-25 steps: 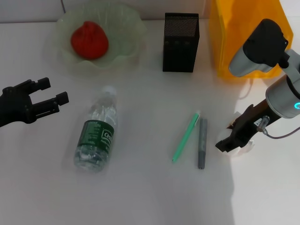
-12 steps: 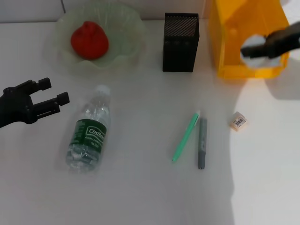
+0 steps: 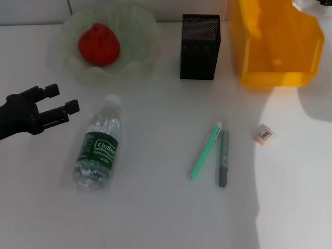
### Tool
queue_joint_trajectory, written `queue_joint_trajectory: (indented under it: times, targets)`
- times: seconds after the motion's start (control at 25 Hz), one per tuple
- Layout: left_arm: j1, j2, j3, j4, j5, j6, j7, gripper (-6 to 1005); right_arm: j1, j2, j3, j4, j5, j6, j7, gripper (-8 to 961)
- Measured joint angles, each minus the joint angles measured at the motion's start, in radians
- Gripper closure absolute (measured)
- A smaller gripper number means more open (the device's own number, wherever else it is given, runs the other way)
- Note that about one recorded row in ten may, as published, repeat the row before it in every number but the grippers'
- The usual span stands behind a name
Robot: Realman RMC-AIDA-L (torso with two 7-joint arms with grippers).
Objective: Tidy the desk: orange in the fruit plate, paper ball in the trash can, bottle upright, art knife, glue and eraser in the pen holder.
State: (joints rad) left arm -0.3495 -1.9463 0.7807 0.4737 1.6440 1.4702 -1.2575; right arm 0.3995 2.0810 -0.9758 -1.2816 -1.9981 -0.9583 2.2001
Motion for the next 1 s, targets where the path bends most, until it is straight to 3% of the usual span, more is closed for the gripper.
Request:
queue_joint_trajectory:
  times: [0.16,0.32,0.48,0.56,0.6,0.68,0.72,0.76,0.92,0.96,1.0]
  targets:
    - [-0.003,-0.001,0.0,0.004,0.001,0.0,-0.01,170,0.001,0.0,0.002,0.035,0.008,0.023,-0.012,447]
    - [-0.003,-0.001,0.0,0.008,-0.002,0.007,-0.018,169,-0.008,-0.001,0.007,0.032,0.019,0.014,-0.012,281]
    - [0.001,-0.008,-0.01,0.071,-0.004,0.061,-0.088,169,-0.059,-0.002,0.026,0.02,0.165,-0.056,-0.059,172]
    - [0.008,-0.025,-0.027,0.167,-0.001,0.091,-0.182,169,-0.111,-0.003,0.081,0.03,0.366,-0.212,-0.207,127]
    - [0.008,-0.025,-0.027,0.167,-0.001,0.091,-0.182,170,-0.111,-0.003,0.081,0.03,0.366,-0.212,-0.207,127]
    - [0.008,-0.047,-0.013,0.289,0.023,0.097,-0.298,170,-0.153,0.0,0.13,0.092,0.538,-0.413,-0.386,127]
    - [0.006,-0.055,-0.008,0.32,0.036,0.098,-0.328,170,-0.153,0.0,0.13,0.092,0.538,-0.413,-0.386,127]
    - [0.002,-0.068,0.0,0.371,0.059,0.099,-0.374,170,-0.175,-0.001,0.152,0.158,0.616,-0.546,-0.503,126]
    - [-0.003,-0.081,0.005,0.42,0.082,0.099,-0.415,170,-0.188,-0.003,0.195,0.256,0.642,-0.698,-0.621,126]
    - [-0.003,-0.081,0.005,0.42,0.082,0.099,-0.415,170,-0.189,-0.007,0.223,0.337,0.629,-0.801,-0.706,126]
    - [-0.024,-0.118,0.046,0.59,0.178,0.093,-0.567,170,-0.189,-0.009,0.226,0.367,0.62,-0.831,-0.736,126]
